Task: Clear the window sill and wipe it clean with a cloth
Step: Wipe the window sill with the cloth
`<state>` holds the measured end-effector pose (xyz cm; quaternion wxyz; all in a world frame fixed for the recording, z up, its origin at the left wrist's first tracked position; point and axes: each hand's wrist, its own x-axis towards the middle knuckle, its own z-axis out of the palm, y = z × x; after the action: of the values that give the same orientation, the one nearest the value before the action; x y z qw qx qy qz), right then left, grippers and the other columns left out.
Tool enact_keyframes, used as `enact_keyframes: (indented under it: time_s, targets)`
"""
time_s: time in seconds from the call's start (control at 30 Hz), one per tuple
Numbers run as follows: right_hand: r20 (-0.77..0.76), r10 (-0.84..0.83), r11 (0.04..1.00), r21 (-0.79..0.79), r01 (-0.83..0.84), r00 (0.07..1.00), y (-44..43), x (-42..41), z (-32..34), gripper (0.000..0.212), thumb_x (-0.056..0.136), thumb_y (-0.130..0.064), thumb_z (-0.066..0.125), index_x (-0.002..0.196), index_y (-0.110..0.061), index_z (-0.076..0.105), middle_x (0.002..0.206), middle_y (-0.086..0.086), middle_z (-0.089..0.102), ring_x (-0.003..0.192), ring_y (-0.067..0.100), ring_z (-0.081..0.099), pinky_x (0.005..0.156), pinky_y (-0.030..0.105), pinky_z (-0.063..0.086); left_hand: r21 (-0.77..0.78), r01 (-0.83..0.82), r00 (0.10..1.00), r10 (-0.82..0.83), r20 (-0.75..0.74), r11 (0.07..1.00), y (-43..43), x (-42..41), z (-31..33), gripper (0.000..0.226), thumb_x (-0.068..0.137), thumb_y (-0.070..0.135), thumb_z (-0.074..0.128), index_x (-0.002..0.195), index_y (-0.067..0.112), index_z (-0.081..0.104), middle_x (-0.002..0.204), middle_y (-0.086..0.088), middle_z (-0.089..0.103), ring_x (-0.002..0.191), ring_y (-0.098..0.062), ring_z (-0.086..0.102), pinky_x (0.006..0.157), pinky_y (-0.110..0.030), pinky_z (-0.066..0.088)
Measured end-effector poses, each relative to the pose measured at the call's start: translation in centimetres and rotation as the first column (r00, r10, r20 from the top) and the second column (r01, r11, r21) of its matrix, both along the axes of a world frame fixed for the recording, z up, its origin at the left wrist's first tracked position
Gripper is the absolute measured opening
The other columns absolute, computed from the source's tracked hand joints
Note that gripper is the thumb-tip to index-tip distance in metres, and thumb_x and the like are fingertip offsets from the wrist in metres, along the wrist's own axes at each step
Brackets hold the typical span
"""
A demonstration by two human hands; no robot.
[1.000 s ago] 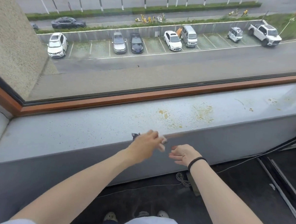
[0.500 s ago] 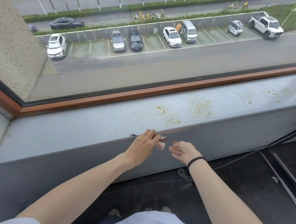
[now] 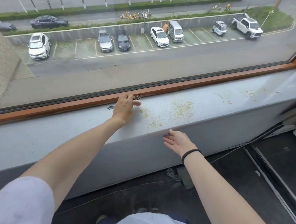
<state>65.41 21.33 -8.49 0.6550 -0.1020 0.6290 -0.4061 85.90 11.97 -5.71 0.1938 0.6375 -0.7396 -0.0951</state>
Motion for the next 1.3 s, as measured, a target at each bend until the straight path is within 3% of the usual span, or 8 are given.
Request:
enact_keyframes:
  time_s: [0.23,0.4,0.63,0.73,0.9,1.0,1.1,1.3]
  targets:
    - [0.02,0.037,0.999,-0.003,-0.037,0.999,-0.8,-0.8,-0.9,0.042,0.094,-0.027,0.056,0.118,0.007,0.049,0.117,0.024,0.058,0.099,0.029,0.061,0.086,0.037,0.051,-0.059,0.124,0.977,-0.112,0.18,0.99,-3.2,-3.2,-0.6,0.034,0.085,-0.008,0.041,0.113,0.003,0.055,0.114,-0.017,0.047,0.106,-0.032,0.045,0.086,-0.04,0.041]
    - [0.083,-0.004,1.0,0.019,0.003,0.997,-1.3,-0.8,-1.3,0.023,0.088,-0.014,0.065,0.103,0.002,0.058,0.114,0.025,0.061,0.094,0.029,0.062,0.082,0.036,0.051,-0.029,0.131,0.963,-0.12,0.241,0.991,-4.5,-2.7,-1.2,0.036,0.088,-0.005,0.041,0.121,0.004,0.051,0.118,-0.017,0.047,0.111,-0.031,0.043,0.091,-0.039,0.039]
    - [0.07,-0.082,0.995,0.058,0.078,0.994,-1.9,0.3,-1.4,0.029,0.089,-0.005,0.062,0.113,0.007,0.054,0.113,0.027,0.062,0.102,0.033,0.065,0.077,0.035,0.052,0.117,0.053,0.994,-0.064,0.094,0.992,-4.7,-2.8,-1.5,0.048,0.088,-0.001,0.039,0.129,0.018,0.056,0.119,-0.007,0.052,0.118,-0.027,0.044,0.09,-0.038,0.041]
    - [0.054,-0.087,0.995,0.057,0.084,0.995,-2.1,0.3,-1.4,0.033,0.089,-0.004,0.062,0.118,0.01,0.053,0.114,0.028,0.061,0.103,0.034,0.064,0.078,0.035,0.052,0.201,0.114,0.992,-0.123,0.035,0.973,-4.1,-2.5,-1.6,0.05,0.088,0.001,0.038,0.13,0.022,0.056,0.111,-0.007,0.051,0.112,-0.027,0.048,0.086,-0.036,0.041]
    - [0.064,-0.088,0.995,0.043,0.085,0.994,-1.9,0.3,-1.4,0.011,0.089,-0.004,0.062,0.091,0.006,0.057,0.114,0.029,0.06,0.109,0.038,0.061,0.08,0.035,0.05,0.255,0.195,0.981,-0.194,-0.03,0.947,-1.2,-3.1,-2.2,0.048,0.092,0.003,0.04,0.13,0.028,0.056,0.105,-0.006,0.05,0.098,-0.027,0.052,0.078,-0.034,0.04]
    - [0.059,-0.099,0.995,0.034,0.097,0.993,-1.9,0.4,-1.5,0.019,0.087,-0.003,0.063,0.102,0.008,0.057,0.102,0.026,0.062,0.1,0.036,0.064,0.077,0.034,0.051,0.255,0.24,0.97,-0.244,-0.014,0.937,0.9,-3.8,-2.4,0.047,0.092,0.004,0.042,0.13,0.029,0.055,0.106,-0.006,0.05,0.096,-0.025,0.052,0.076,-0.034,0.041]
    - [0.058,-0.056,0.998,0.025,0.055,0.997,-1.8,0.1,-1.1,0.024,0.086,-0.004,0.065,0.105,0.008,0.056,0.085,0.021,0.063,0.076,0.028,0.065,0.062,0.027,0.056,0.232,0.318,0.945,-0.327,0.0,0.92,3.5,-4.8,-2.6,0.046,0.092,0.006,0.044,0.131,0.028,0.055,0.106,-0.007,0.05,0.097,-0.025,0.052,0.071,-0.032,0.04]
    - [-0.017,0.154,0.988,-0.01,-0.154,0.988,-0.8,-2.2,0.0,0.039,0.089,-0.009,0.063,0.121,0.01,0.053,0.123,0.028,0.057,0.117,0.034,0.056,0.086,0.032,0.047,0.124,0.407,0.903,-0.419,0.095,0.905,7.7,-5.5,-2.6,0.05,0.09,0.004,0.045,0.131,0.031,0.052,0.102,-0.004,0.046,0.095,-0.02,0.046,0.062,-0.028,0.033]
